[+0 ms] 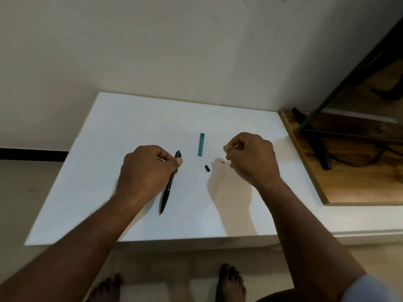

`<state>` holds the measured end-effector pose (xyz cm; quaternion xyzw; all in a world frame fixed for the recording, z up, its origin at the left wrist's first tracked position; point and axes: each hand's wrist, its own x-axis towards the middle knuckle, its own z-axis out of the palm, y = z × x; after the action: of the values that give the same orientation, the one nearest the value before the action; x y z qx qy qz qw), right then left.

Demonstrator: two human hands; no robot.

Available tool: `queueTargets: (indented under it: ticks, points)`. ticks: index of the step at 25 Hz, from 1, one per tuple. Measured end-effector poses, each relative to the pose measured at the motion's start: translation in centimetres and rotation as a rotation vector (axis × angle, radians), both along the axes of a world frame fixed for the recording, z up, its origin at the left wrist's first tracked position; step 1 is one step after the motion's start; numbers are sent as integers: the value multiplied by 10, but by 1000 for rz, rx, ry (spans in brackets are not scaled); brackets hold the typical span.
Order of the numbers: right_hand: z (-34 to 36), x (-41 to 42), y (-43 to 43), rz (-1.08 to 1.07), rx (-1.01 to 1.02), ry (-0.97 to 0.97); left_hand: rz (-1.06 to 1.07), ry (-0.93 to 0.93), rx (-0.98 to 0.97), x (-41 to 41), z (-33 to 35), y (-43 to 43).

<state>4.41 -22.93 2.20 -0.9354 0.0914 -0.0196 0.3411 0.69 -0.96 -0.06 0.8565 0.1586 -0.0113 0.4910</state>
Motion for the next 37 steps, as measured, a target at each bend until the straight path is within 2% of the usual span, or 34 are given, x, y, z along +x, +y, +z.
queueTargets:
  ticks: [3,6,9,13,19,22,30,34,37]
  points:
    - [0,-21,34,248,151,177,61,3,-103,0,3,-3]
    - [-9,-34,58,388,155,265,79,-5,-116,1,4,-6]
    - [-13,-32,58,331,209,289,69,0,-150,0,3,-9]
    - [-18,-27,48,299,116,308,17,49,-171,0,-4,-13]
    - [-26,-24,49,206,229,306,-98,28,39,0,-11,-16]
    - [-34,-25,52,192,189,297,-130,2,93,0,-14,-16]
    - [-15,-17,36,156,210,284,-83,13,32,2,-18,-15]
    - [-4,-5,19,84,143,174,-37,-6,68,4,-21,-20]
    - [-2,-1,13,99,60,126,-12,-58,208,14,-19,-24]
